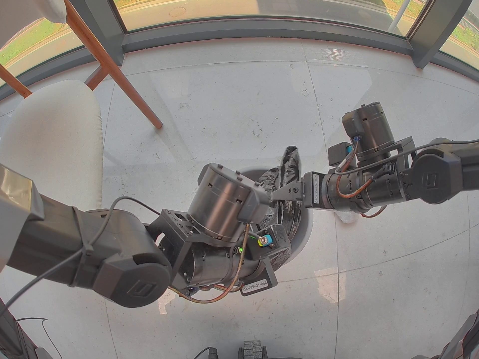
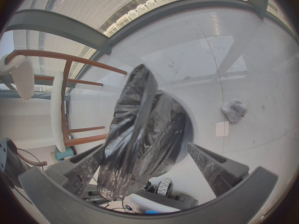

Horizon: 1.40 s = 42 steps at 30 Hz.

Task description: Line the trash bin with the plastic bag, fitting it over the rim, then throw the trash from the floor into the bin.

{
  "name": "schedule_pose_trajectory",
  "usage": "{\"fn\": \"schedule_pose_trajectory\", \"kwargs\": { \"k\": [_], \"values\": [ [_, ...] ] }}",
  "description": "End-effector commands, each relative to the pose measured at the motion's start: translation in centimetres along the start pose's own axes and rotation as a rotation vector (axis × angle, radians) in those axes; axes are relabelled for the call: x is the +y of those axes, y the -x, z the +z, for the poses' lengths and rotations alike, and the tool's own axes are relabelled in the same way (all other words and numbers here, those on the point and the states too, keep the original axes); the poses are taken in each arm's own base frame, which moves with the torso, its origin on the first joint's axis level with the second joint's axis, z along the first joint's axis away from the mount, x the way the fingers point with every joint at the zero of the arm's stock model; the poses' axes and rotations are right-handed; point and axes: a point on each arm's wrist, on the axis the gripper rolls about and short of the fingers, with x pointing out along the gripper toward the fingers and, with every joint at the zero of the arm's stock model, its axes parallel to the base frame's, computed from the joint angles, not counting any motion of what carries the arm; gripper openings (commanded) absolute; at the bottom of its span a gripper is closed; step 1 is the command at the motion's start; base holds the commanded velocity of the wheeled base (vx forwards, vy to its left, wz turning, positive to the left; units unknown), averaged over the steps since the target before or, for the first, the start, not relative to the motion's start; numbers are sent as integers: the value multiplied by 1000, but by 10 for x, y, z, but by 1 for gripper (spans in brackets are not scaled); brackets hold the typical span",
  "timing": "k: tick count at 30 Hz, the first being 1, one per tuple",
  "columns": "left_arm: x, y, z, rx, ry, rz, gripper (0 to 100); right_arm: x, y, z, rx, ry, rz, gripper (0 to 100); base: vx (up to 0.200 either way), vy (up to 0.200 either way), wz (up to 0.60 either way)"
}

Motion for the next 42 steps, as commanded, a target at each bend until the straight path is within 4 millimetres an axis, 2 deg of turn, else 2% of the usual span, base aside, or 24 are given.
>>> {"fn": "schedule_pose_trajectory", "kwargs": {
  "k": [1,11,20,23,29,35,42],
  "values": [
    [1,0,-1,6,6,8,0,-4,11,2,-18,-8,-16,100,0,0,0],
    [1,-1,-2,8,6,8,0,-12,26,-2,-27,-14,-29,100,0,0,0],
    [2,-2,-2,13,7,12,0,-5,38,-25,12,18,-6,100,0,0,0],
    [2,-2,-2,20,9,27,0,-13,36,-41,66,38,-29,100,0,0,0],
    [8,-1,-2,22,32,47,0,-22,36,-57,112,70,-53,100,0,0,0],
    [9,1,-1,15,34,52,0,-30,33,-52,104,52,-75,100,0,0,0],
    [7,3,-1,15,40,47,0,-50,19,-29,70,10,-135,100,0,0,0]
  ]
}}
